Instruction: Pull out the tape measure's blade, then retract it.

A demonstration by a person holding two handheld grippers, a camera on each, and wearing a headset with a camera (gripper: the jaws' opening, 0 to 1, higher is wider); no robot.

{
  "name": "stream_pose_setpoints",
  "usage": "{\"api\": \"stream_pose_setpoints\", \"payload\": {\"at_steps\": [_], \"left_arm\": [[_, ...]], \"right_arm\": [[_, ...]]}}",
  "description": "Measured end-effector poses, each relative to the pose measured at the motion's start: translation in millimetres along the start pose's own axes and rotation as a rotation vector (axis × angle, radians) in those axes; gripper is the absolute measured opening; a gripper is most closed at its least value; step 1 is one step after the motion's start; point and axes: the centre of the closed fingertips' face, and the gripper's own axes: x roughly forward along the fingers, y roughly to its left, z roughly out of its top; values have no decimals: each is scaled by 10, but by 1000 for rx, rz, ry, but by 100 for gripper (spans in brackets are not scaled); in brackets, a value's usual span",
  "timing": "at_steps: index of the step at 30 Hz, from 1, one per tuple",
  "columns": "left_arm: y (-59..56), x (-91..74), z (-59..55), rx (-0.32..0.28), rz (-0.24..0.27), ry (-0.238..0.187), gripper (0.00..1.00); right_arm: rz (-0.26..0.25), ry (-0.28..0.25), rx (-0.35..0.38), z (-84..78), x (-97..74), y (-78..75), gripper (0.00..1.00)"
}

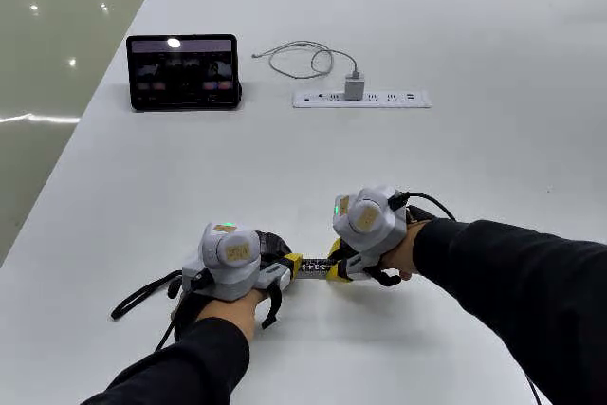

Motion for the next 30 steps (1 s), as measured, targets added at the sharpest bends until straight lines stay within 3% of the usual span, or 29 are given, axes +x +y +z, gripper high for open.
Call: {"api": "stream_pose_setpoints", "payload": {"at_steps": [5, 30], "left_arm": [[2, 2, 0, -1, 2, -2, 64], [3, -3, -1, -3, 4, -1, 64]], "right_arm": [[-2, -1, -28, 29, 20, 8, 11], [-1, -38, 6, 172, 93, 16, 11]]}}
